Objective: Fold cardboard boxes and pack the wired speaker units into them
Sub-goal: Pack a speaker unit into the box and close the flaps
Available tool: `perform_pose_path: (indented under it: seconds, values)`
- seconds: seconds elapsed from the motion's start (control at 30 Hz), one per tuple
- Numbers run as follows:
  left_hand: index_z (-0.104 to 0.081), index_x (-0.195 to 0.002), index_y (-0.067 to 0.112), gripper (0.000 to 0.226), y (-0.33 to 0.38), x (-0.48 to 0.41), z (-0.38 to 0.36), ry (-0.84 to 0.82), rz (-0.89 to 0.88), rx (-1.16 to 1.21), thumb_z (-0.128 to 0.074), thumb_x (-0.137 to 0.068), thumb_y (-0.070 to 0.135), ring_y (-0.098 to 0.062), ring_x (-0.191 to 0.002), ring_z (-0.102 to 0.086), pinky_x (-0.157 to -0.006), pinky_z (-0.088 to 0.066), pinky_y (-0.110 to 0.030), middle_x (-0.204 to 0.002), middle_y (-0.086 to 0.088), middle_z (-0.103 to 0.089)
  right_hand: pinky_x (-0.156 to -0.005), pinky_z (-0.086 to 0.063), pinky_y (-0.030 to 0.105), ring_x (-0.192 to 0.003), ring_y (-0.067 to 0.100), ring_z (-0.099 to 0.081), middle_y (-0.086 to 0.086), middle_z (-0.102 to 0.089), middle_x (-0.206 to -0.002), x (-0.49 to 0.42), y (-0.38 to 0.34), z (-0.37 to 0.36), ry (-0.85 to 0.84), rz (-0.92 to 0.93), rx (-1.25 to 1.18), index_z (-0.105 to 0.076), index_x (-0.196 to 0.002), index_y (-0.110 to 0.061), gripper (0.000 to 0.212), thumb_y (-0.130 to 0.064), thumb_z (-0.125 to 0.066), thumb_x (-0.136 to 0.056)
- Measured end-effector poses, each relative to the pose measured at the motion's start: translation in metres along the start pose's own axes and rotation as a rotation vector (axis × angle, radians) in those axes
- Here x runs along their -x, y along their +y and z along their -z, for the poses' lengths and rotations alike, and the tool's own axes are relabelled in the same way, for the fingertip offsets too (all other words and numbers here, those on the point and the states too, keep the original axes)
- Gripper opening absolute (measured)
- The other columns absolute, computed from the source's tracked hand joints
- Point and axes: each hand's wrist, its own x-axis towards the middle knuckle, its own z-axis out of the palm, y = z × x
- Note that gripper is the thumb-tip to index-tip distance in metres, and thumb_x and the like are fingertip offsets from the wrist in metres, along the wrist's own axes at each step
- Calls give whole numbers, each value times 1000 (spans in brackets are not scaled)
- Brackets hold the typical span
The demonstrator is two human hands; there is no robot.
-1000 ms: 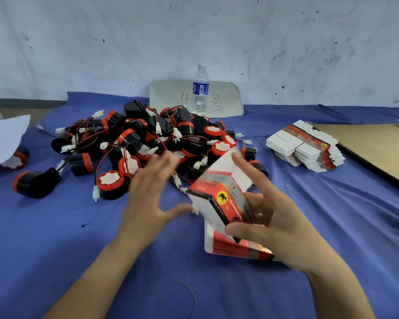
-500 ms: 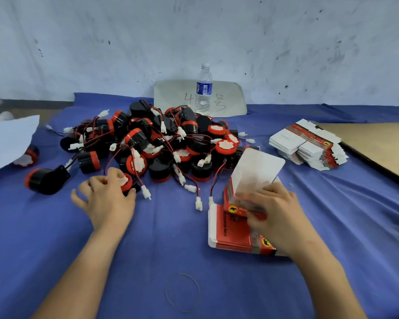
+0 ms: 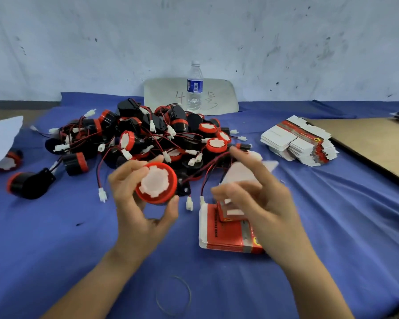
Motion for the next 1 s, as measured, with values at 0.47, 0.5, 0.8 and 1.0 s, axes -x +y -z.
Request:
perform_pose_path:
  seconds: [0.47,0.5,0.8,1.0]
  values:
    - [-31,-142,22,64,8,7,-6,-110,112,57,-65,-90,35,-14,-136,-40,-105,-43,-28,-147,17,-37,-75,-53,21,-96,18,-69,-4,-72,-101,-8,14,-7,186,93,-128,-69,-107,-15,25,1,-55,-93]
    - [-30,-142,29,65,8,7,-7,-115,106,71,-67,-89,35,-16,-137,-40,-105,-43,-31,-148,16,-38,-77,-53,21,-94,16,-69,-7,-73,-100,-9,15,-5,167,92,-63,-70,-104,-18,23,-2,-60,-90]
    - [-46,-121,22,48,8,9,-8,-260,-113,-56,-72,-80,20,-15,-133,-42,-101,-46,-30,-149,11,-33,-95,-41,9,-107,-3,-57,-16,-61,-115,4,14,-28,-12,299,520,-56,-134,-24,78,-58,-73,-65]
    - [-35,-140,32,64,9,16,-16,-340,57,120,-70,-86,33,-29,-140,-35,-106,-42,-48,-156,9,-24,-75,-50,12,-83,0,-64,-19,-63,-92,1,8,-22,329,185,397,-52,-103,-38,45,-48,-74,-65]
